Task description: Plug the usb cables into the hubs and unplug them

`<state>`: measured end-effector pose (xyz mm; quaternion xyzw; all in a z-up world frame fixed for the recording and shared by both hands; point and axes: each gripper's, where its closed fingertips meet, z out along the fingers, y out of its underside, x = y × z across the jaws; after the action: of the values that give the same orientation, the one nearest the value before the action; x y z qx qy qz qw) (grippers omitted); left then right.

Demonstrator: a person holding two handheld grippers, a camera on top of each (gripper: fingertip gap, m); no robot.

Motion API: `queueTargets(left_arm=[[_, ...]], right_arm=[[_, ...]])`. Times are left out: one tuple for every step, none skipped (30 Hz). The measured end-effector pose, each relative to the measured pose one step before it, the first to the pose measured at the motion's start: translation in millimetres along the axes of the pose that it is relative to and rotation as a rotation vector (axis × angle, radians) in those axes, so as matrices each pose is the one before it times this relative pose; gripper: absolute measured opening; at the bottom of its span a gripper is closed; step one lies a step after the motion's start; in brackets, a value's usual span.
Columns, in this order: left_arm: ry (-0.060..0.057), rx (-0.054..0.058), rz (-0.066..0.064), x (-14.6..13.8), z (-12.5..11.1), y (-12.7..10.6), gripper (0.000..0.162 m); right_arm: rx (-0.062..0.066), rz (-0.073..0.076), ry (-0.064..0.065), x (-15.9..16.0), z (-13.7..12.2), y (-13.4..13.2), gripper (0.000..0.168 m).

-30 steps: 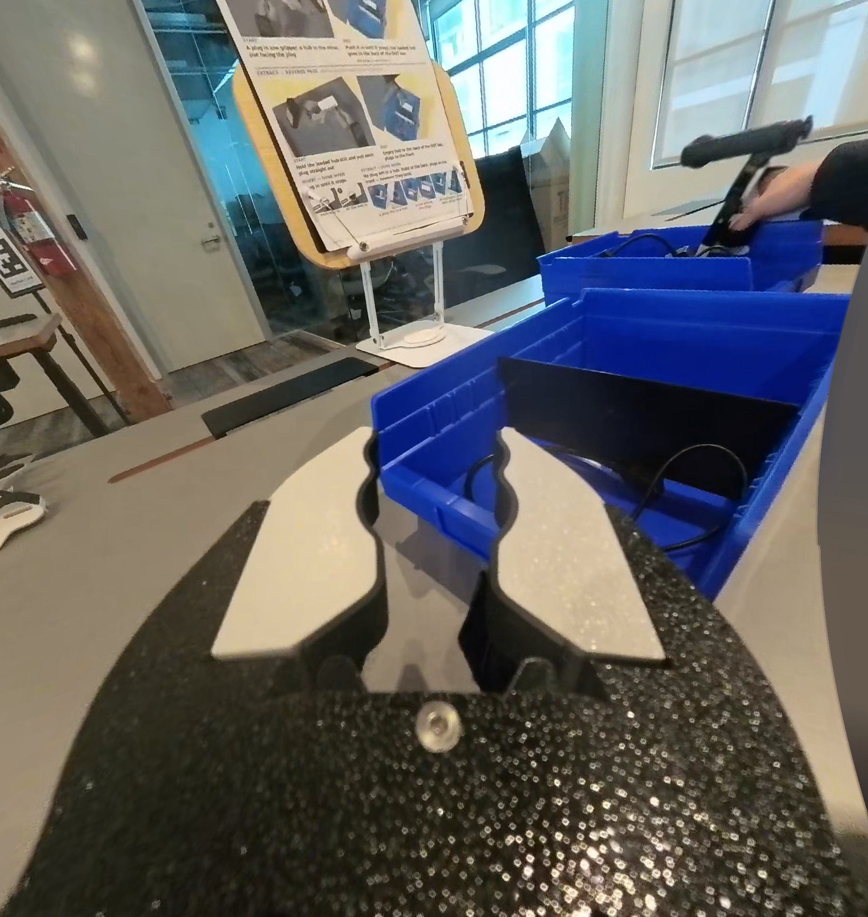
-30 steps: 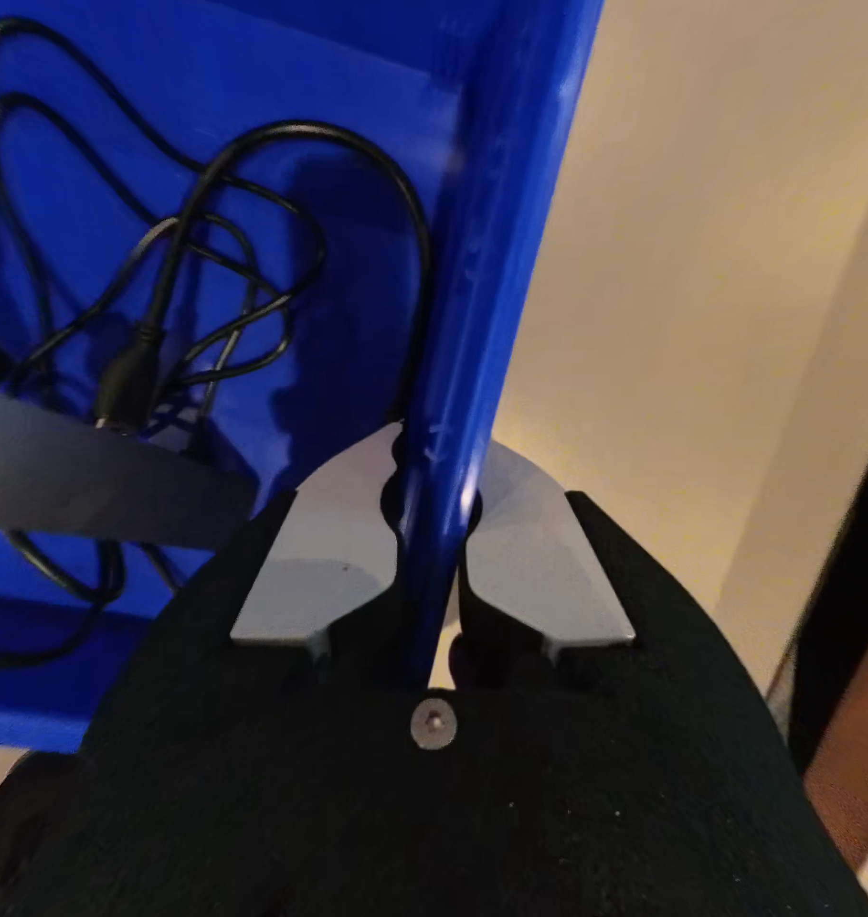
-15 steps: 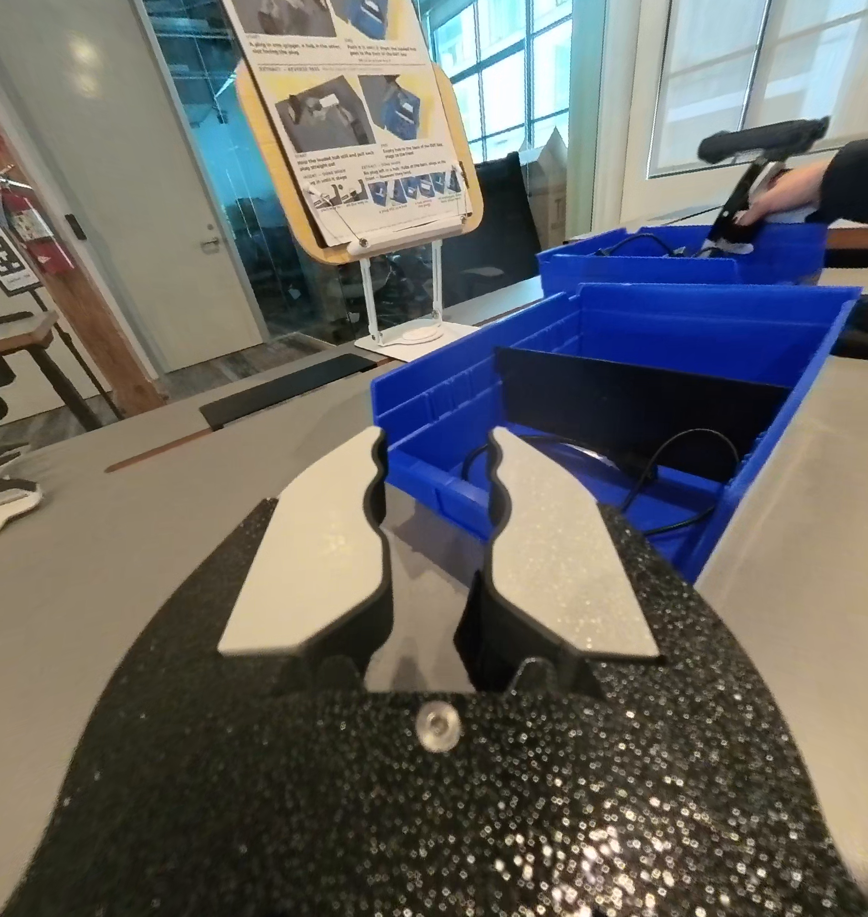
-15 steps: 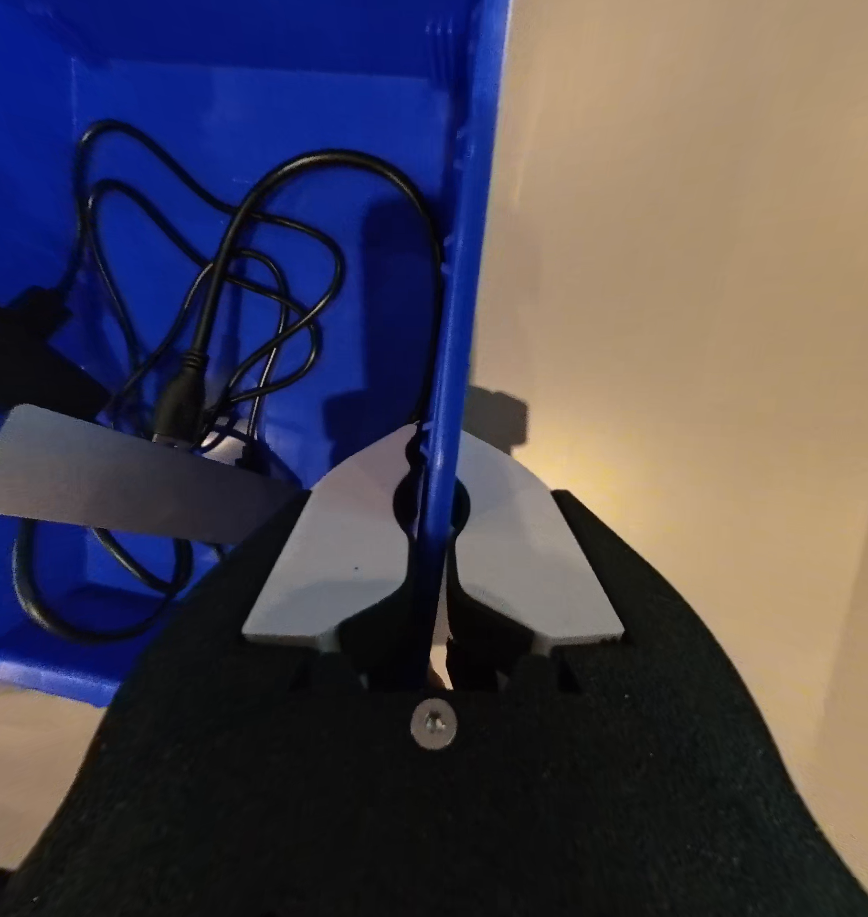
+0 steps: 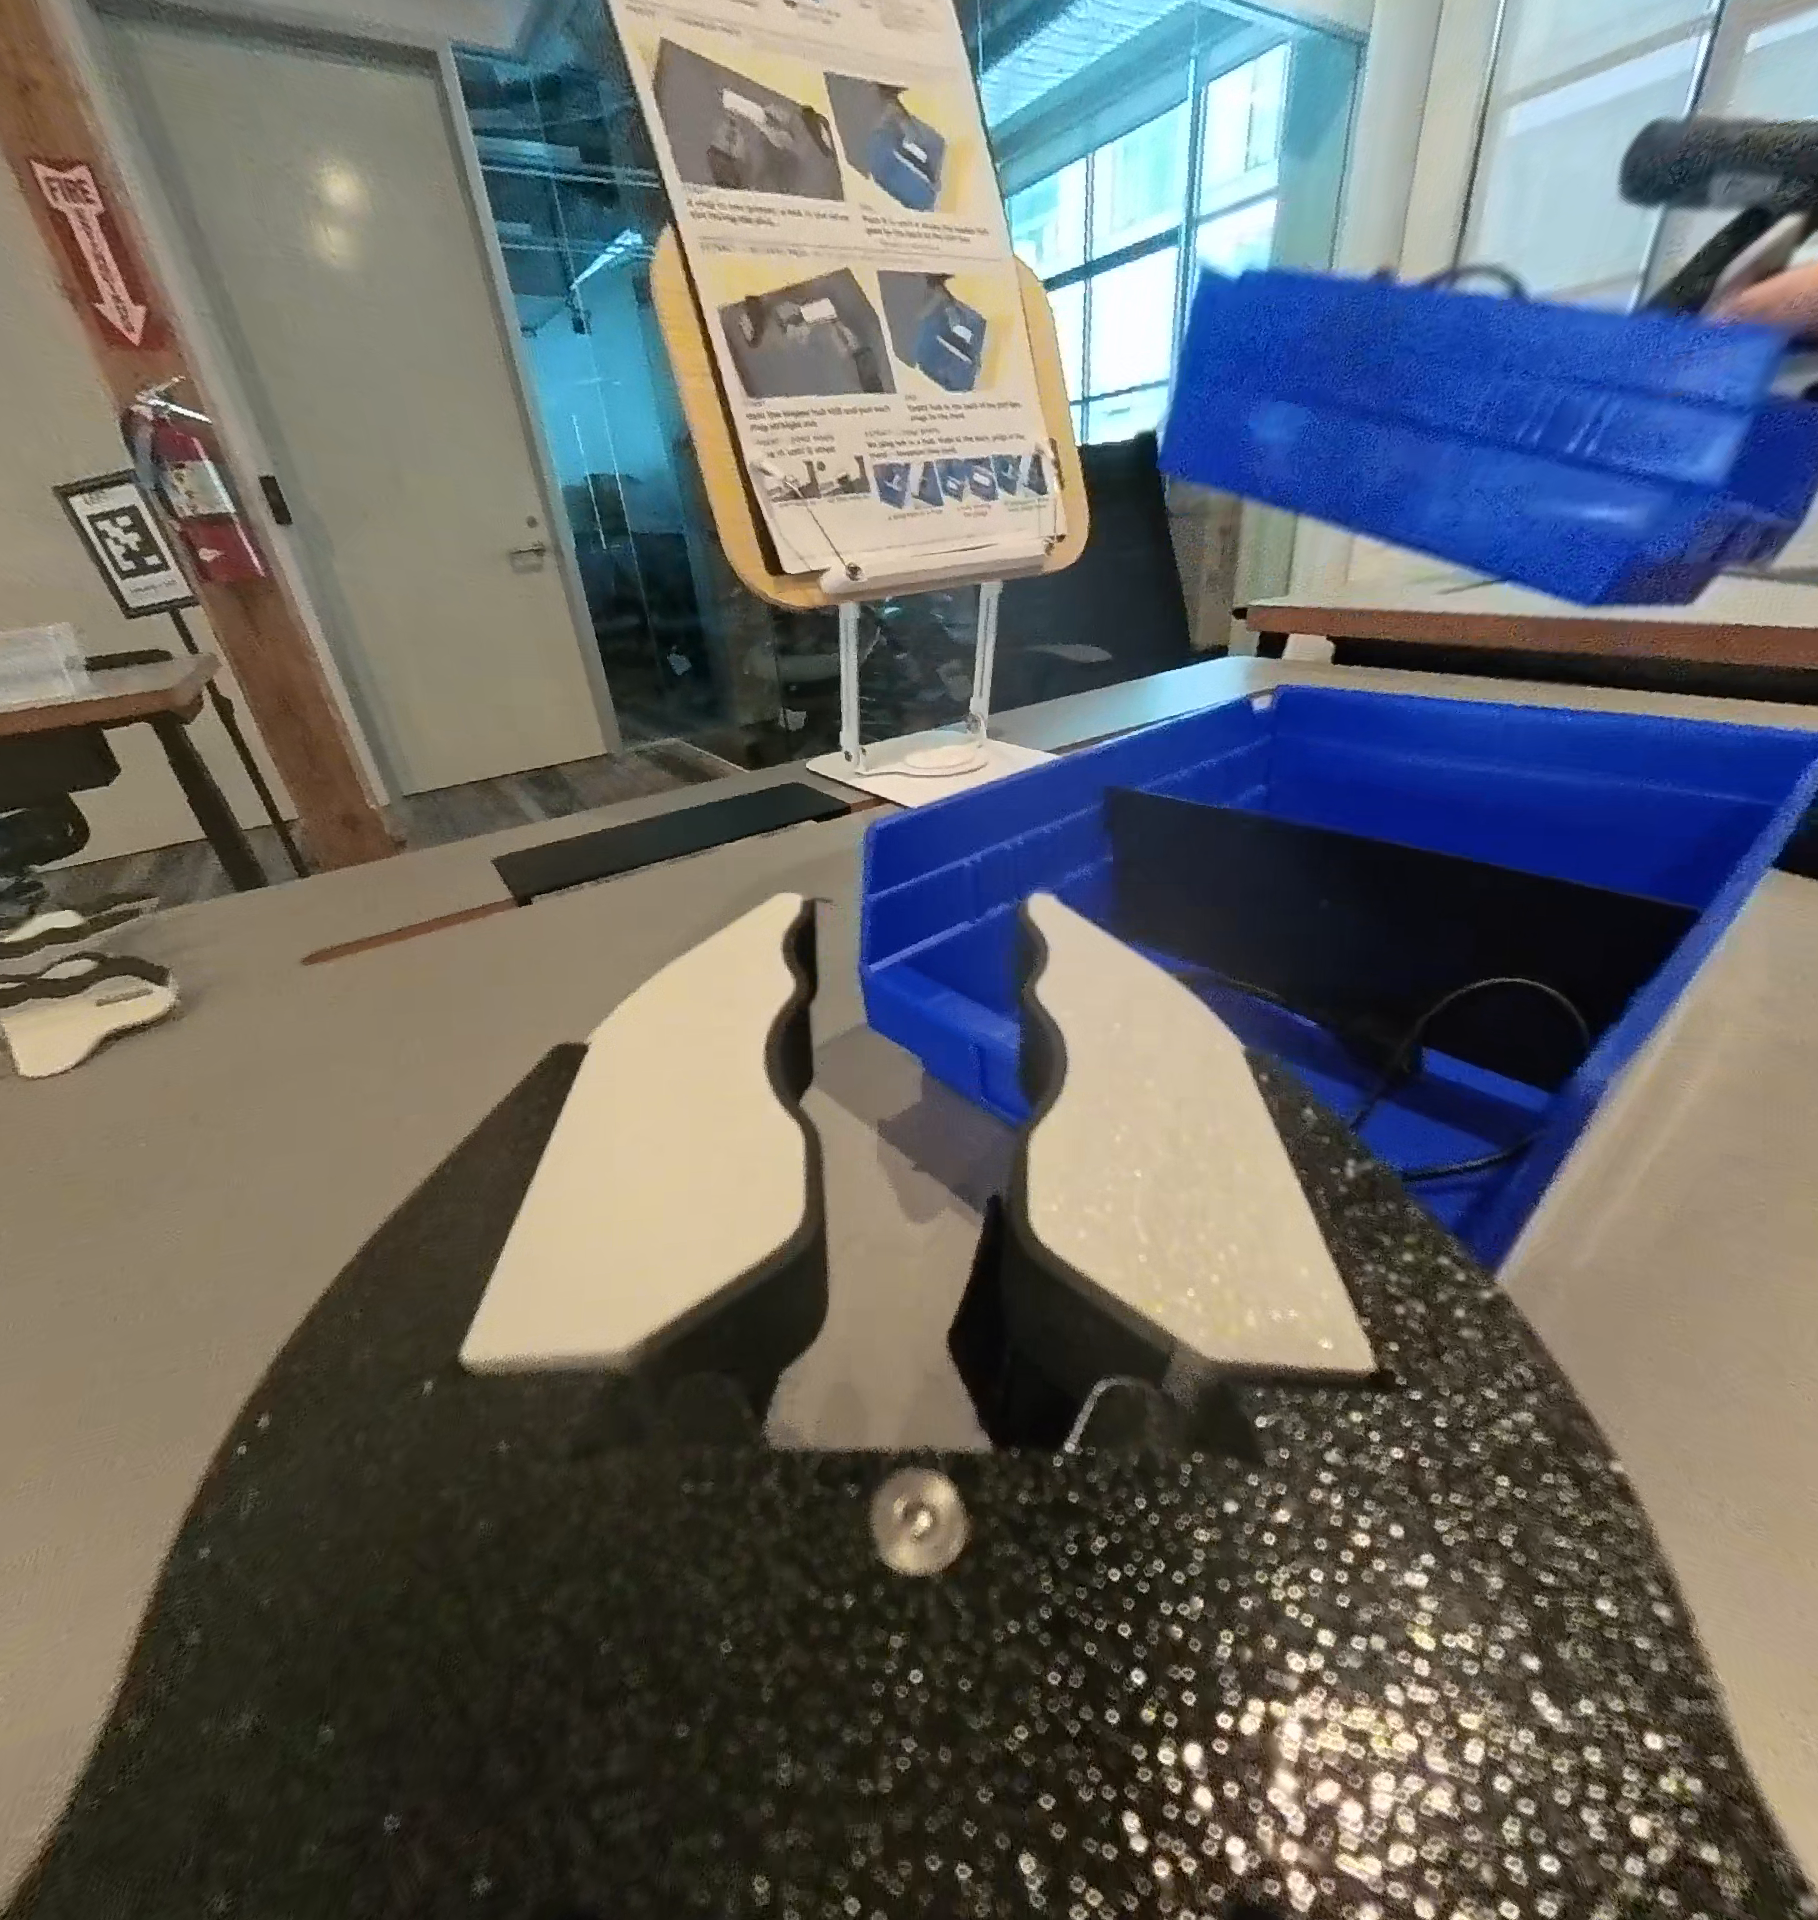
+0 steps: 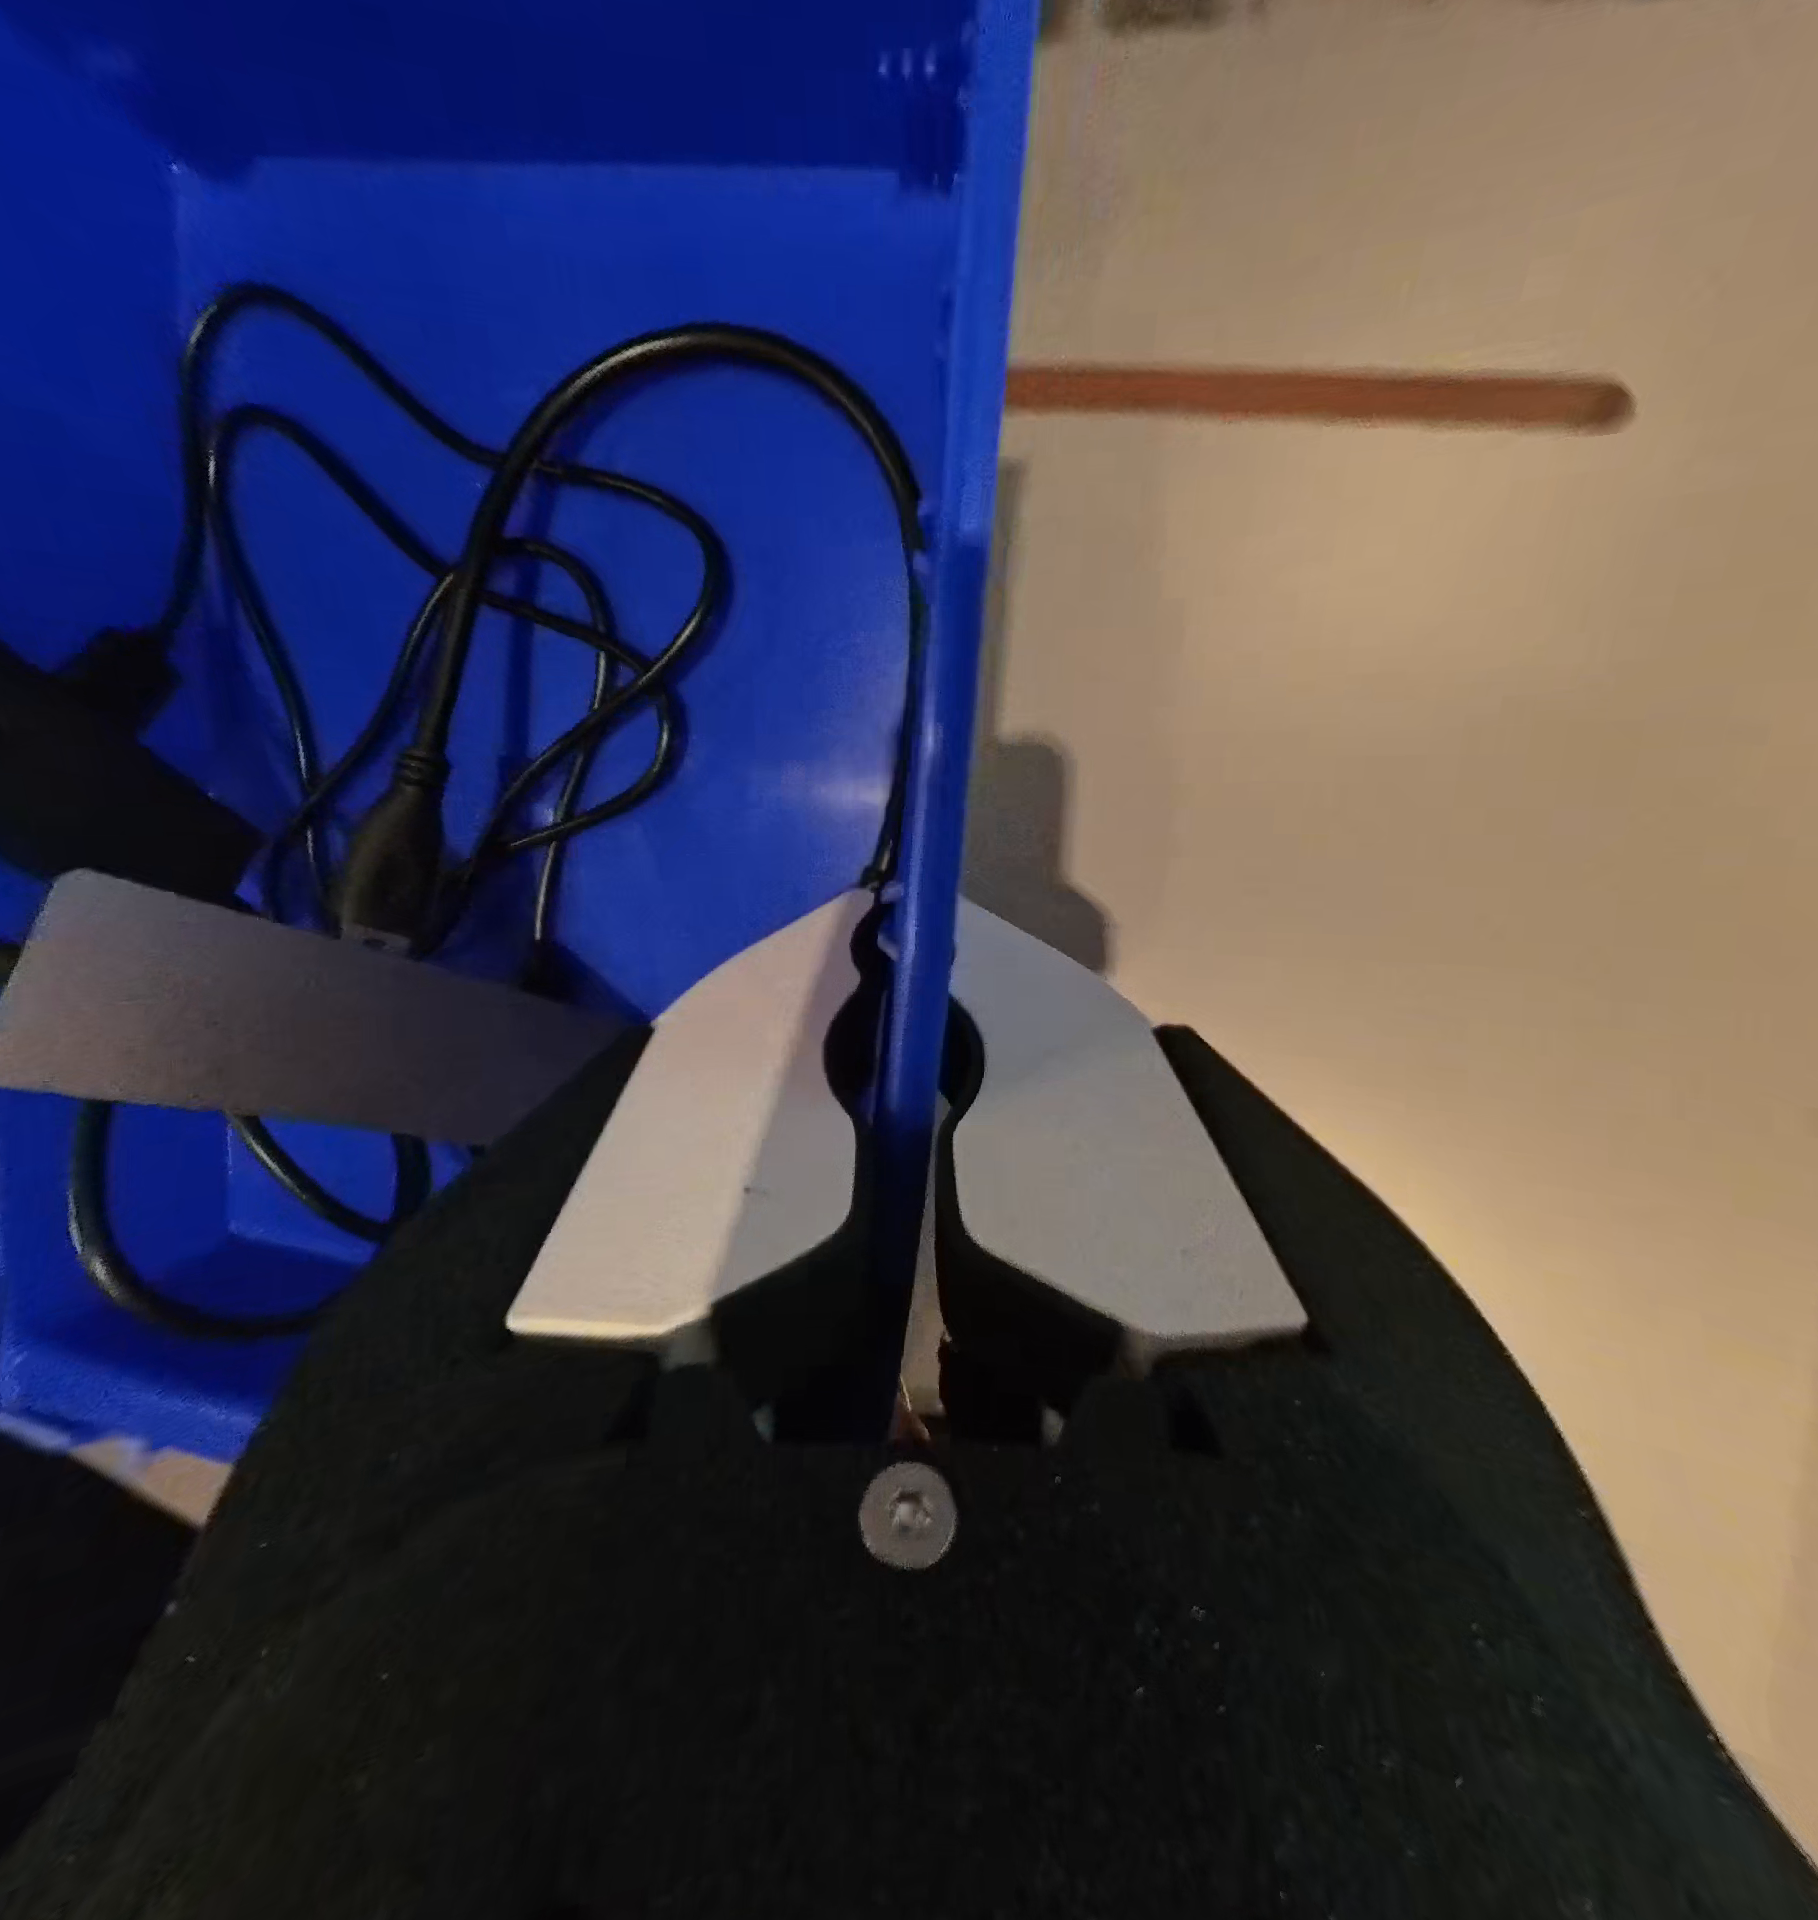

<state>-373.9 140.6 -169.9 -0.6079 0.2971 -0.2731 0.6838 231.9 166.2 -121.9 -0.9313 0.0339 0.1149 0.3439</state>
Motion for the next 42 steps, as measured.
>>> queueTargets(left_arm=[[-0.0156, 0.0041, -0.0022, -2.38, -3.59, -1.32, 0.035], [-0.0257, 0.0005, -0.0026, -5.01, -0.58, -0.58, 0.035], [-0.0304, -0.0001, -0.0037, -5.86, -0.28, -0.76, 0.034], [-0.0359, -0.0006, -0.0056, -6.97, -0.02, -0.24, 0.033], [-0.0464, -0.0034, -0.0083, -7.23, -1.17, -0.43, 0.031], [-0.0548, -0.0074, -0.0094, -9.38, 0.13, -0.02, 0.03], [-0.0535, -0.0123, -0.008, -8.93, -0.3, 0.24, 0.03], [-0.0481, -0.0122, -0.0067, -8.07, -0.29, 0.58, 0.029], [-0.0358, -0.0071, -0.0065, -5.97, -2.88, 0.69, 0.029], [-0.0239, -0.0016, -0.0049, -4.27, -1.47, -0.87, 0.028], [-0.0193, 0.0035, -0.0017, -3.8, -1.76, -1.88, 0.028], [-0.0204, 0.0074, 0.0017, -4.09, -3.61, -2.34, 0.028], [-0.0235, 0.007, 0.0048, -4.39, -3.95, -0.82, 0.028], [-0.0256, 0.0052, 0.0094, -5.49, -3.49, -2.0, 0.028], [-0.0276, 0.0044, 0.0117, -6.17, -4.23, -1.75, 0.028], [-0.0279, 0.0026, 0.0108, -6.84, -3.34, -1.34, 0.027], [-0.0255, -0.002, 0.0088, -7.01, -2.96, -1.36, 0.027], [-0.0214, -0.0071, 0.0066, -6.85, -2.44, -0.58, 0.026], [-0.0192, -0.0108, 0.0051, -7.02, -1.92, -0.3, 0.026], [-0.0194, -0.0117, 0.0048, -7.31, -1.69, -0.03, 0.026], [-0.0207, -0.0106, 0.004, -7.54, -1.57, -0.14, 0.026], [-0.0225, -0.0069, 0.0015, -7.35, -1.49, -0.31, 0.026], [-0.0202, -0.003, -0.0009, -6.43, -1.44, -0.52, 0.026], [-0.0141, -0.0004, -0.0023, -4.89, -1.47, -0.59, 0.026], [-0.0086, 0.0009, -0.0023, -3.38, -1.31, -0.59, 0.026], [-0.0077, 0.0005, -0.0012, -2.47, -1.1, -0.16, 0.026], [-0.0073, -0.0016, 0.0016, -1.78, -0.74, 0.6, 0.026], [-0.0063, -0.0034, 0.0036, -1.16, -0.29, 1.34, 0.026], [-0.0059, -0.0055, 0.0026, -0.61, 0.3, 2.03, 0.026], [-0.0015, -0.0077, 0.0017, 0.56, 0.91, 2.51, 0.026], [0.0039, -0.0087, 0.0017, 1.71, 1.4, 2.73, 0.026], [0.0073, -0.0078, 0.0005, 2.49, 1.92, 2.78, 0.026], [0.0125, -0.004, -0.0038, 3.42, 2.5, 2.37, 0.025], [0.0178, -0.0012, -0.0095, 4.26, 2.88, 2.3, 0.021], [0.0182, -0.0024, -0.0142, 4.25, 2.97, 2.56, 0.02], [0.0173, -0.0061, -0.0138, 4.11, 2.74, 2.74, 0.02], [0.0119, -0.0077, -0.0105, 3.33, 2.51, 2.76, 0.02], [0.005, -0.0066, -0.0058, 2.45, 2.09, 2.33, 0.021], [-0.0002, -0.0037, -0.0004, 1.89, 1.9, 1.57, 0.021], [-0.0036, -0.0016, 0.0024, 1.48, 1.89, 0.9, 0.023], [-0.0071, 0.0003, 0.0037, 1.27, 1.96, 0.05, 0.025], [-0.0106, 0.0018, 0.0046, 0.97, 2.07, -0.76, 0.028]], right_arm=[[0.0178, -0.0213, -0.0271, -19.42, -5.41, -10.82, 0.005], [0.0147, -0.0256, -0.0248, -20.61, -3.43, -11.63, 0.005], [0.0094, -0.0289, -0.0246, -21.64, -0.81, -12.1, 0.005], [0.0036, -0.0307, -0.0256, -22.64, 1.99, -12.64, 0.005], [-0.0013, -0.0327, -0.0257, -23.56, 5.02, -13.01, 0.005], [-0.0045, -0.0358, -0.0261, -24.23, 7.74, -13.32, 0.005], [-0.0051, -0.0357, -0.027, -24.47, 10.64, -14.0, 0.005], [-0.0089, -0.0355, -0.0284, -24.58, 13.7, -13.97, 0.005], [-0.0125, -0.0341, -0.0302, -24.06, 16.37, -13.89, 0.005], [-0.0124, -0.0307, -0.0311, -23.02, 19.02, -14.08, 0.005], [-0.0124, -0.0279, -0.0292, -21.51, 21.17, -14.01, 0.005], [-0.0136, -0.0262, -0.0262, -19.83, 22.95, -13.51, 0.005], [-0.014, -0.02, -0.0253, -18.34, 24.25, -13.12, 0.005], [-0.0149, -0.0173, -0.0236, -16.59, 25.21, -12.15, 0.005], [-0.0153, -0.0103, -0.0231, -14.75, 26.09, -11.35, 0.005], [-0.0138, -0.0038, -0.0212, -13.03, 26.33, -10.34, 0.005], [-0.0116, -0.0017, -0.0127, -11.23, 26.0, -8.9, 0.005], [-0.0075, 0.0017, -0.0096, -9.94, 25.45, -7.34, 0.005], [-0.0102, 0.0067, -0.0093, -8.75, 24.41, -5.35, 0.005], [-0.0141, 0.0025, -0.007, -7.05, 23.18, -3.46, 0.005], [-0.013, 0.0035, -0.0069, -5.63, 22.07, -2.24, 0.005], [-0.0154, 0.0001, -0.0075, -4.66, 20.96, -0.65, 0.005], [-0.023, 0.0025, -0.0098, -3.55, 19.72, 0.78, 0.005], [-0.0291, 0.0081, -0.0076, -2.29, 18.43, 2.15, 0.005], [-0.0281, 0.0066, -0.0026, -0.93, 17.06, 2.53, 0.005], [-0.0219, 0.0114, -0.0001, -0.17, 15.67, 2.45, 0.005], [-0.0197, 0.0142, 0.0053, 0.93, 14.32, 2.71, 0.005], [-0.0193, 0.0163, 0.0095, 1.6, 12.8, 3.17, 0.005], [-0.0186, 0.0172, 0.0085, 1.84, 11.37, 3.28, 0.005], [-0.0242, 0.0149, 0.003, 1.46, 9.91, 4.16, 0.005], [-0.027, 0.0114, -0.0013, 1.64, 8.53, 4.53, 0.005], [-0.0229, 0.0058, 0.0042, 2.89, 6.91, 4.21, 0.006], [-0.0153, -0.0037, 0.0189, 4.52, 5.87, 3.5, 0.005], [-0.0113, -0.0139, 0.0289, 4.89, 5.05, 3.24, 0.005], [-0.0107, -0.0203, 0.0344, 4.74, 4.47, 3.22, 0.006], [-0.003, -0.0317, 0.0317, 3.3, 3.69, 2.05, 0.008], [0.0148, -0.0324, 0.0118, -0.39, 0.16, -1.15, 0.009], [-0.0063, -0.0259, -0.0016, -1.55, -0.15, 1.05, 0.011], [0.0016, -0.0198, -0.0103, -1.69, -0.62, 0.95, 0.013], [0.0081, -0.0066, -0.0182, -1.75, -0.28, 0.51, 0.016], [0.0194, 0.0055, -0.0259, -1.72, -0.11, -0.59, 0.019], [0.0348, 0.0095, -0.037, -2.49, -0.79, -2.74, 0.025]])
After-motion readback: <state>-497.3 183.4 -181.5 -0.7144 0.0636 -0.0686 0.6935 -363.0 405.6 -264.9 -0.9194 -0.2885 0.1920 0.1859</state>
